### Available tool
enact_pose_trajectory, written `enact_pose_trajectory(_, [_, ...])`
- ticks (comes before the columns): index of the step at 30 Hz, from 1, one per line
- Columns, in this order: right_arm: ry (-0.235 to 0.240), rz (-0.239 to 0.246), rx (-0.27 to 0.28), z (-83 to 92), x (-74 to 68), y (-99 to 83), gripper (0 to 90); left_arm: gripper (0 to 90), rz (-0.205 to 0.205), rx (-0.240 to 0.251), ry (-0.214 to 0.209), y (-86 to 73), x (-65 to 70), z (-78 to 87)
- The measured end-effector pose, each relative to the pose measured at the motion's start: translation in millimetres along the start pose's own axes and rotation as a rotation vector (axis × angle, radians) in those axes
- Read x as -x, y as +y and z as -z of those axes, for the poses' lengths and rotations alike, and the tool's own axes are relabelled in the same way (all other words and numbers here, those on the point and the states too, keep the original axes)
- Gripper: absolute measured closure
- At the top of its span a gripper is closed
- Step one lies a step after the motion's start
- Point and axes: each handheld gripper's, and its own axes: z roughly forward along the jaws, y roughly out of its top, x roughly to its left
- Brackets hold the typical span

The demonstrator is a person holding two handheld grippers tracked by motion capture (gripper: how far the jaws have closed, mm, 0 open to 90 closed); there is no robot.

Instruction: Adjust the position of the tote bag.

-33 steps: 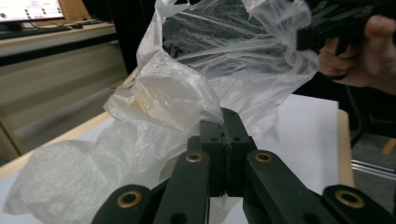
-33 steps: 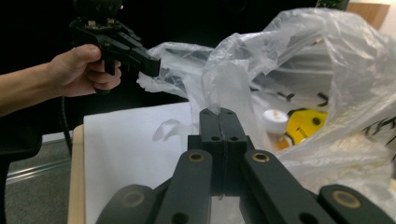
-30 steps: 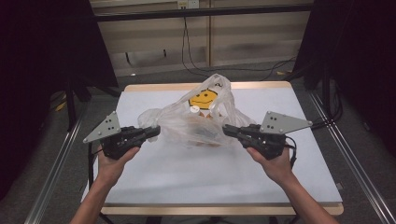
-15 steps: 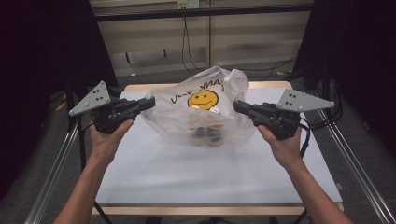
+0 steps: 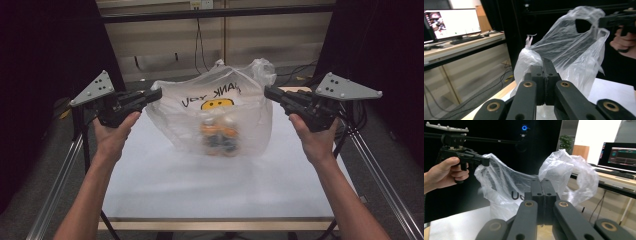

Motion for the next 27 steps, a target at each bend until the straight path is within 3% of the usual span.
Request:
enact_pose_trajectory(9, [-0.082,-0.018,-0.01,13.0,15.6,-1.6,90.0,89.9,0.033,0.001,0.046,-5.6,-17.0,-0.6])
enact_pose_trajectory(14, [-0.114,-0.026,-0.008,14.9,27.2,0.2,90.0,89.9,0.034,-0.014,0.072,1.1,-26.4,-7.7])
enact_pose_trajectory(17, [-0.143,-0.034,-0.03,13.0,35.5,0.9,90.0,89.9,0.038,0.007,0.081,10.0,-30.8,-9.0])
enact_pose_trajectory(21, [-0.175,-0.046,-0.026,12.5,44.7,3.6,90.0,89.9,0.038,-0.022,0.116,15.2,-36.8,-14.7])
enact_pose_trajectory(27, [-0.212,-0.056,-0.031,13.2,58.4,2.4,90.0,90.0,0.09,-0.023,0.154,5.2,-55.2,-16.3])
